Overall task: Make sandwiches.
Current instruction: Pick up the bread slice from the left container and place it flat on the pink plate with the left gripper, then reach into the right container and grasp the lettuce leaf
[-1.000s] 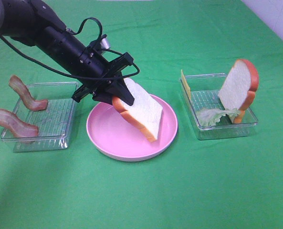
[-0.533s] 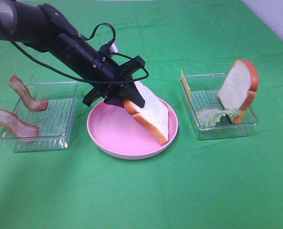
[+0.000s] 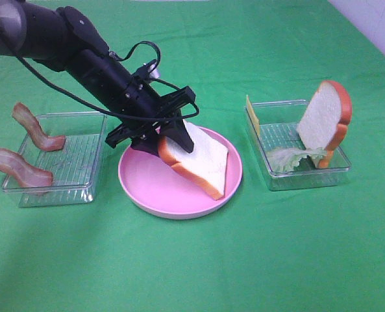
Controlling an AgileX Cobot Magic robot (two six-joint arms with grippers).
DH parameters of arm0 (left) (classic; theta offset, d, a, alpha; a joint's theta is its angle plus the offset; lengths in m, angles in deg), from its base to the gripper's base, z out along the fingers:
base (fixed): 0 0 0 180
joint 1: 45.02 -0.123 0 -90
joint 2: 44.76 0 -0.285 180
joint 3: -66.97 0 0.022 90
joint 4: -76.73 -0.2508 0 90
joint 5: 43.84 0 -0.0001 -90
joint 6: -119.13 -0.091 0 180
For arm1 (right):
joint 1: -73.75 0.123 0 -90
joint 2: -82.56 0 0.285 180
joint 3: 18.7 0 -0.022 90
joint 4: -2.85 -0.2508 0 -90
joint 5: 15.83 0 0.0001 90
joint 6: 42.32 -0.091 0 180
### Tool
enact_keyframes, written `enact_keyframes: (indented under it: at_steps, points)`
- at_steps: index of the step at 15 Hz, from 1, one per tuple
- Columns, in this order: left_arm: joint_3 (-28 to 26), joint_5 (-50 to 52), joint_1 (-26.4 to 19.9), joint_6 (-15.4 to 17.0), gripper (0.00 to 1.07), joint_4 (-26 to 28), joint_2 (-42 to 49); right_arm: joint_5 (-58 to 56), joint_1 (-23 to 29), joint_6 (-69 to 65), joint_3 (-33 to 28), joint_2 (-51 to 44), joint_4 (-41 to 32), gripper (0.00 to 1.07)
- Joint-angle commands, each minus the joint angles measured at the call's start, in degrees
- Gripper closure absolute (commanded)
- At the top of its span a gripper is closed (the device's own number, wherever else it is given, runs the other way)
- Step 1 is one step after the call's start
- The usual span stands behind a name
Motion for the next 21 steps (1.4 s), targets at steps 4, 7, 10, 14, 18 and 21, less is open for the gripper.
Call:
enact_keyframes:
  at_steps: [4,7,10,14,18,21]
  points:
    - [-3.0,-3.8,0.3,-1.2,0.30,-11.1,3.0,0.5,-0.2,0.6,-0.1,-0.3,0.2,0.35]
    - [-9.1,-12.3,0.3,0.7,0.30,-18.3,3.0,0.5,-0.2,0.6,-0.1,-0.3,0.2,0.35]
    - [-18.6,-20.2,0.3,6.2,0.30,-26.2,3.0,0.5,-0.2,0.6,-0.1,-0.3,0.2,0.35]
    - [-24.5,-20.7,0.3,10.9,0.30,-33.1,6.6,0.5,-0.2,0.6,-0.1,-0.3,0.2,0.35]
    - [-24.5,-20.7,0.3,10.9,0.30,-46.4,14.7,0.5,-0.2,0.6,-0.1,-0.3,0.2,0.35]
    - [-24.4,-20.7,0.3,10.9,0.30,-46.8,19.9,0.5,-0.2,0.6,-0.1,-0.3,0.2,0.35]
